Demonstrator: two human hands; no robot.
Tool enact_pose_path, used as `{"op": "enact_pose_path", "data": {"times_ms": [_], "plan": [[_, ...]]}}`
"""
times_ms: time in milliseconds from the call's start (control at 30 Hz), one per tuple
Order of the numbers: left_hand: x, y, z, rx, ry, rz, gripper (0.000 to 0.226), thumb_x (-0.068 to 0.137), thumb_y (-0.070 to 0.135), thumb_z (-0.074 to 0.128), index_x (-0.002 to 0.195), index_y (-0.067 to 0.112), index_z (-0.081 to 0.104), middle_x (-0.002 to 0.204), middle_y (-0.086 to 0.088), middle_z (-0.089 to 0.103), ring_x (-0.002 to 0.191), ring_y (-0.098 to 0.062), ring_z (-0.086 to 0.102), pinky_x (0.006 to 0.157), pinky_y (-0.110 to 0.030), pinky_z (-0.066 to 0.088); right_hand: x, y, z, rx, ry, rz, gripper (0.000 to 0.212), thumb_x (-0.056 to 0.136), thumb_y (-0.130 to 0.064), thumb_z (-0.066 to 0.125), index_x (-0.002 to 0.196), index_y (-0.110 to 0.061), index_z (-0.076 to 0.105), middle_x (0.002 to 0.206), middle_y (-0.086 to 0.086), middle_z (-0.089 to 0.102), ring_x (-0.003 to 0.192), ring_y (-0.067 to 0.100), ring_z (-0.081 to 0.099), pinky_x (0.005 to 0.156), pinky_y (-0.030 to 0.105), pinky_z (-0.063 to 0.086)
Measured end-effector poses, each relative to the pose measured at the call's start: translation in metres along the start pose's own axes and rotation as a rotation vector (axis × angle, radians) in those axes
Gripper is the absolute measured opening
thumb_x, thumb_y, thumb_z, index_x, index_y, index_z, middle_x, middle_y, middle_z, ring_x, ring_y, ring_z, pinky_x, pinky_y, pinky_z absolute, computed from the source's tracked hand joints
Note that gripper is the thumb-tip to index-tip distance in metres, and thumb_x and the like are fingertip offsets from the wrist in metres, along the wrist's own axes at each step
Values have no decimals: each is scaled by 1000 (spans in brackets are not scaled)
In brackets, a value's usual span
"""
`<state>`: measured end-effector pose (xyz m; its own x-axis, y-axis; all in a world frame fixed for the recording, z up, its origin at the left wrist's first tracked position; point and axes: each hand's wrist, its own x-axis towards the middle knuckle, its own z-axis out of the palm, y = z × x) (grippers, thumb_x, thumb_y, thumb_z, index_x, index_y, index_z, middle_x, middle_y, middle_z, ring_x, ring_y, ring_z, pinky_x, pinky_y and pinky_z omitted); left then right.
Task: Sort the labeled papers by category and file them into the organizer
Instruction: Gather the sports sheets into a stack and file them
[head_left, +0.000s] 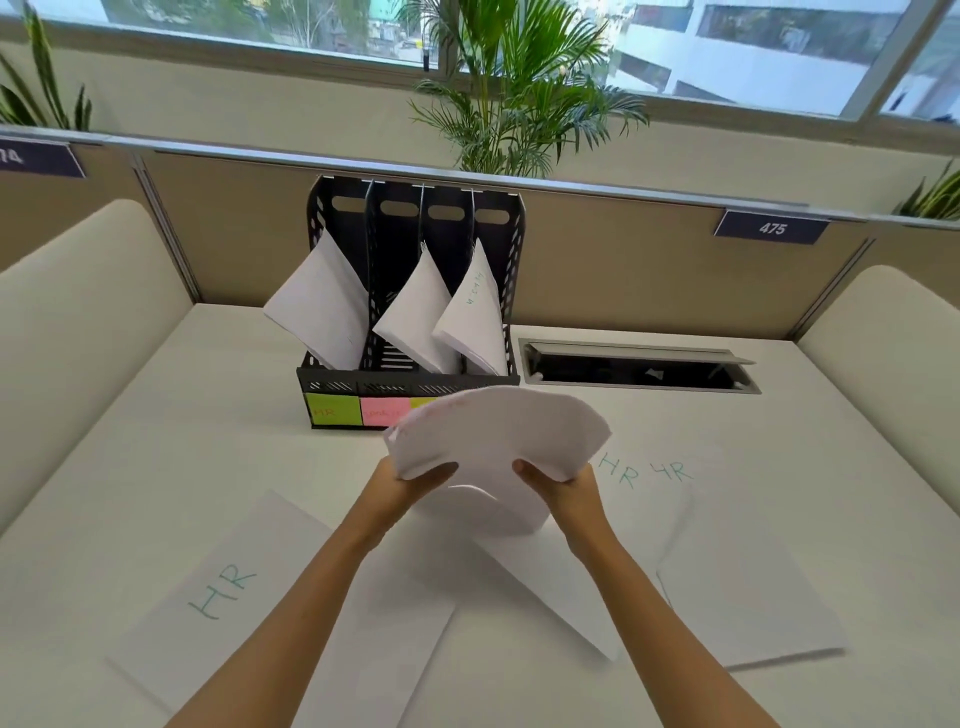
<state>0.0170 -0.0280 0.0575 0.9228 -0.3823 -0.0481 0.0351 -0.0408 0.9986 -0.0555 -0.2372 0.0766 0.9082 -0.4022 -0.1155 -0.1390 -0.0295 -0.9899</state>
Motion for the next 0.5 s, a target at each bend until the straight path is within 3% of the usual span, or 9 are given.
{"op": "enact_pose_path", "data": {"times_ms": [100, 267, 367, 500], "plan": [[11, 8, -3, 0, -24, -10, 36, 66, 54, 77, 100, 50, 68, 100, 14, 74, 96, -6, 68, 85, -33, 56, 4, -9, 8, -11, 50, -9, 11, 75, -24, 79, 76, -27, 69, 76, -2, 72, 78, 23, 67, 68, 37, 58], [22, 23, -20, -94, -32, 17, 41, 66, 55, 78, 105, 49, 67, 106, 12, 74, 97, -6, 69, 84, -30, 55, 6, -19, 27, 39, 79, -41, 14, 74, -28, 79, 84, -26, 69, 81, -1, 74, 79, 21, 69, 57, 21, 55], [21, 16, -32, -60, -43, -11, 33, 73, 48, 79, 103, 48, 68, 104, 14, 74, 95, -4, 69, 78, -23, 55, 4, -12, 39, 66, 35, -17, 16, 74, -24, 80, 87, -26, 71, 84, -3, 74, 82, 19, 70, 58, 21, 55], [22, 1, -41, -28, 26, -98, 34, 81, 42, 74, 112, 32, 66, 107, 3, 72, 106, -18, 65, 93, -39, 52, 4, -7, 51, 20, 24, -16, 15, 76, -27, 78, 89, -25, 70, 90, -2, 74, 88, 21, 68, 63, 25, 57]]}}
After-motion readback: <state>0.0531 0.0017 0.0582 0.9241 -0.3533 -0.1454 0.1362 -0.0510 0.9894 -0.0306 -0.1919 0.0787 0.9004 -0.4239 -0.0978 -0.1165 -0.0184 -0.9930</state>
